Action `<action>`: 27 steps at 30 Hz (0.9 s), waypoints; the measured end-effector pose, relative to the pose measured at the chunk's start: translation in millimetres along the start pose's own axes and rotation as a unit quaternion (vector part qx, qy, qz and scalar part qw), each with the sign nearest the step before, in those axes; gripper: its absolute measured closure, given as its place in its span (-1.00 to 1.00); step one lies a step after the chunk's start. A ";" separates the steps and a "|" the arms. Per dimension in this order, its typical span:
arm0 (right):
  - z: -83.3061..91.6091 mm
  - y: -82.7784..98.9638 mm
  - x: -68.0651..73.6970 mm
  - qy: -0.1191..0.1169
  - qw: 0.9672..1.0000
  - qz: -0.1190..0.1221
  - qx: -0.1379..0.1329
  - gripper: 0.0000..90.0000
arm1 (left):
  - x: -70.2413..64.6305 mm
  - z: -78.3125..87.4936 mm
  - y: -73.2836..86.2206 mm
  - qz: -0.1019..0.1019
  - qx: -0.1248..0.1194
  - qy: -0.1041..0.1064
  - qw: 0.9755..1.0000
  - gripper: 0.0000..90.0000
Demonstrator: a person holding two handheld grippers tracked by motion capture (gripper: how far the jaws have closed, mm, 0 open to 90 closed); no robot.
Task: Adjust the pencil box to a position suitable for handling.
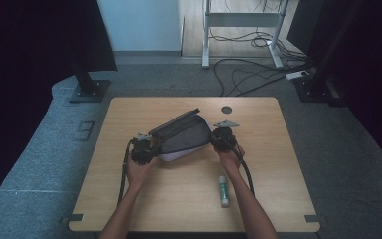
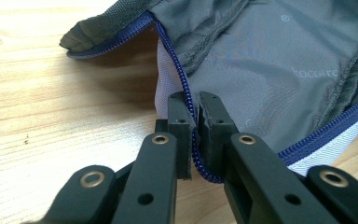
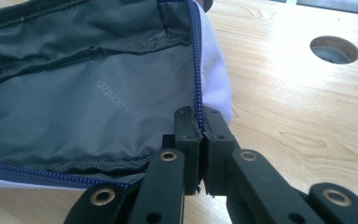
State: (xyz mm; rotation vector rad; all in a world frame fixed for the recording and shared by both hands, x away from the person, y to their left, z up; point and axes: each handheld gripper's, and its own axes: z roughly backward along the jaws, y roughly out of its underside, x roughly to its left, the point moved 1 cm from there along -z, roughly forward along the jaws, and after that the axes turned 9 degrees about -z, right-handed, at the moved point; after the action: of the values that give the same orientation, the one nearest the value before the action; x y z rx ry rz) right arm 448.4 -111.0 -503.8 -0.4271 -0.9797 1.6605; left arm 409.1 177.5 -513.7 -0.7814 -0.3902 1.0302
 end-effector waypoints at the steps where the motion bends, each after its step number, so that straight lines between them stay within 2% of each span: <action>1: 1.2 1.0 0.3 -0.001 1.000 0.000 0.001 0.90 | -0.5 0.2 0.0 -0.001 -0.001 0.000 1.000 0.88; 15: 22.3 11.6 -2.3 -0.009 1.000 0.000 -0.016 0.90 | -7.1 3.0 -2.0 -0.016 0.000 0.012 1.000 0.90; 27: 37.3 23.9 -0.9 -0.020 1.000 -0.006 -0.019 0.90 | -10.2 10.6 -6.1 -0.026 -0.006 0.018 0.999 0.92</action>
State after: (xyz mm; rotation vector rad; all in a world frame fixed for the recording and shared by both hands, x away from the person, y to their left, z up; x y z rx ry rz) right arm 407.4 -127.2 -500.5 -0.4144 -1.0417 1.6473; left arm 401.3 171.0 -501.4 -0.7959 -0.3835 0.9643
